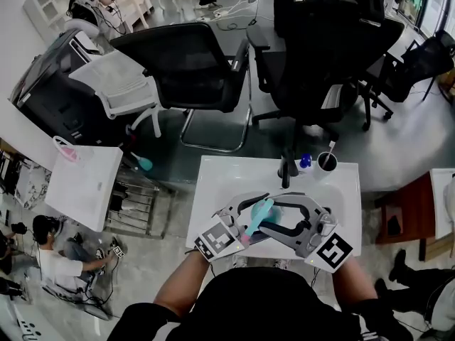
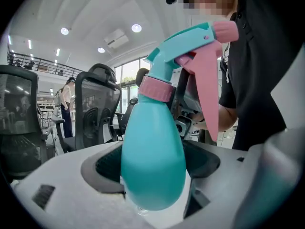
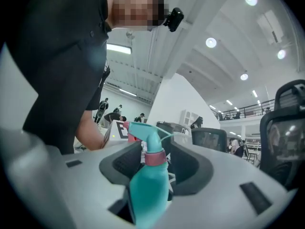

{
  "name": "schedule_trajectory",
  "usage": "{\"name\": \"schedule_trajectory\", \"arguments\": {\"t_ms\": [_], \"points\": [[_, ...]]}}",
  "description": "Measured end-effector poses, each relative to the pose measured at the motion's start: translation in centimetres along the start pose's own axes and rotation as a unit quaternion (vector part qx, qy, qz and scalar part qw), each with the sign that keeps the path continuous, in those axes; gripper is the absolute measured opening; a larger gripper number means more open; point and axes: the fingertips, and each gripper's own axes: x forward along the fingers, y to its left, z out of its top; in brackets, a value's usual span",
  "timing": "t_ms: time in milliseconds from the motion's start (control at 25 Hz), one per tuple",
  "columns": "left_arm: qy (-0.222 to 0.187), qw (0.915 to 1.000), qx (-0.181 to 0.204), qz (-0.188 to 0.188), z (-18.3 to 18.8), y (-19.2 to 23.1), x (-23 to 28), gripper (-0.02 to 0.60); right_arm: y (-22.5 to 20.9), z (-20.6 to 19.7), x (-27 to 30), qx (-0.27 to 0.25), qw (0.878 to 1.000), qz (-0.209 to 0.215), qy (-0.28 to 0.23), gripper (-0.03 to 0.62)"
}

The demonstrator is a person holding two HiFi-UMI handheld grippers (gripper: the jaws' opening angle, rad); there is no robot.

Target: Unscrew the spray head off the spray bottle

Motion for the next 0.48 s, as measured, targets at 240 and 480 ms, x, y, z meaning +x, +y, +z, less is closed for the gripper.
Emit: {"name": "schedule_trajectory", "arguments": {"t_ms": [240,480], "points": [[0.027,0.9992,-0.022,0.023,-0.52,0.59,0.18,0.385,0.29,-0.54,0.04,-0.046,0.998,-0.032,0.016,0.15],[0.032,0.9989,-0.022,0.025,-0.77,0.38,0.49,0.385,0.03,-0.84,-0.28,-0.045,0.998,-0.043,0.024,0.135]]}}
